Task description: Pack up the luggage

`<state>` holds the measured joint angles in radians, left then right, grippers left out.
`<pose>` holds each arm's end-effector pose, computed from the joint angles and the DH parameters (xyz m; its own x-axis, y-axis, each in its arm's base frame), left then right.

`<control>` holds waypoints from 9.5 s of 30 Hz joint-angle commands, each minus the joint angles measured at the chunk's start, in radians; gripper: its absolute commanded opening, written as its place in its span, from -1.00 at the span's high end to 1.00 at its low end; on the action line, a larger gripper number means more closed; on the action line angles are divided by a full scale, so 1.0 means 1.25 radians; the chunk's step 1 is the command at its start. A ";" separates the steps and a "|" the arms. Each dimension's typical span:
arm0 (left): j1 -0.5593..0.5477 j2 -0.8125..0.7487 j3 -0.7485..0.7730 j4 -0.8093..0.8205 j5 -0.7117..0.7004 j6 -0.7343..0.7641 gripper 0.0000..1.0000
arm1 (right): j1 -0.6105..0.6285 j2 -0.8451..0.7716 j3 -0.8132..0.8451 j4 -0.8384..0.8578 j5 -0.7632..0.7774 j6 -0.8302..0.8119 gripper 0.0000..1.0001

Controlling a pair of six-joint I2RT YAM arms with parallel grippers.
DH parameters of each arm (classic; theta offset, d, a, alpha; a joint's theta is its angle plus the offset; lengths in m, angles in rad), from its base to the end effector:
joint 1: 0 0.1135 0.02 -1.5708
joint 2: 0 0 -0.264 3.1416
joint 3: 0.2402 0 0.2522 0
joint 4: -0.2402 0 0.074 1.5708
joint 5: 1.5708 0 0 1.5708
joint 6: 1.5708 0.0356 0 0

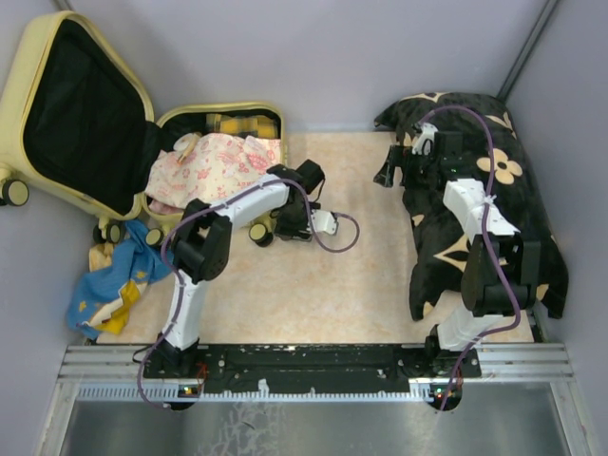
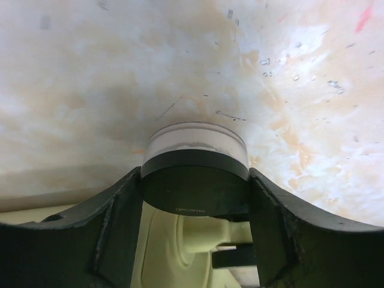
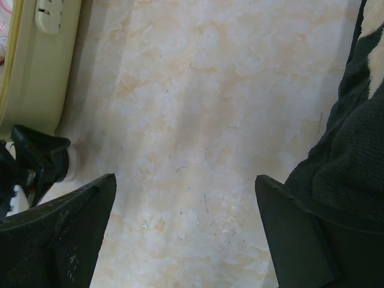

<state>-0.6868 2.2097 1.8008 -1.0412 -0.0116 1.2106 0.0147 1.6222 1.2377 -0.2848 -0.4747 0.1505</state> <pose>0.3399 -0.2782 0.1743 0.3218 0.9463 -0.0317 0.9415 -0.3162 0.1167 0.3657 0.0216 0.2753 -0.6691 0.1235 -0.7329 -0.2743 0.8754 0.3980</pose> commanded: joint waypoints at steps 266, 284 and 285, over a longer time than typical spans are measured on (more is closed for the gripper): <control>0.629 -0.425 -0.393 0.483 0.730 -0.455 0.03 | 0.137 0.311 0.349 0.243 -0.074 -0.064 0.04; 0.784 -0.311 -0.184 0.712 0.468 -0.769 -0.10 | 0.092 0.224 0.253 0.185 -0.047 -0.020 -0.02; 0.783 -0.253 -0.112 0.693 0.487 -0.764 -0.09 | 0.093 0.210 0.241 0.174 -0.037 -0.026 0.00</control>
<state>0.3027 1.6779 1.4563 -0.1959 0.6540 0.3145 0.1165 2.0235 1.5742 -0.1001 -0.4992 0.1005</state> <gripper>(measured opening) 0.551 0.519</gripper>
